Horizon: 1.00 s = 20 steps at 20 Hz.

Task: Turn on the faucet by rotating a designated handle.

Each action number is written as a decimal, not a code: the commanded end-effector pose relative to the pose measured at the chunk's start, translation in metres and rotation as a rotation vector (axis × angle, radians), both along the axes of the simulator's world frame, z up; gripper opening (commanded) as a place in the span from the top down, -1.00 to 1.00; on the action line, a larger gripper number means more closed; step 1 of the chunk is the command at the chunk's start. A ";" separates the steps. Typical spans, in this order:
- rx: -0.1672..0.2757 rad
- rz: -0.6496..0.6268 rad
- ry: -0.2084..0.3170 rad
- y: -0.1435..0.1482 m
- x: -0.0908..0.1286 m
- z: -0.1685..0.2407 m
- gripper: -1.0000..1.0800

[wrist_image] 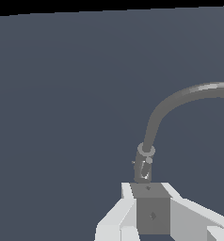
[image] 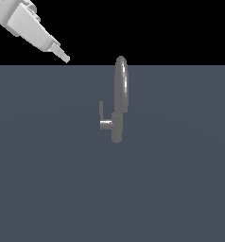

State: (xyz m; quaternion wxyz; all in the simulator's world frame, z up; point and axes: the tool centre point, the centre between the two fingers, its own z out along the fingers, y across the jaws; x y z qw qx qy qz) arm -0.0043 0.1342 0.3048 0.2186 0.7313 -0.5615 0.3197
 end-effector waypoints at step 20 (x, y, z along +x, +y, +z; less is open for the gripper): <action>0.006 -0.252 0.018 -0.095 0.026 -0.147 1.00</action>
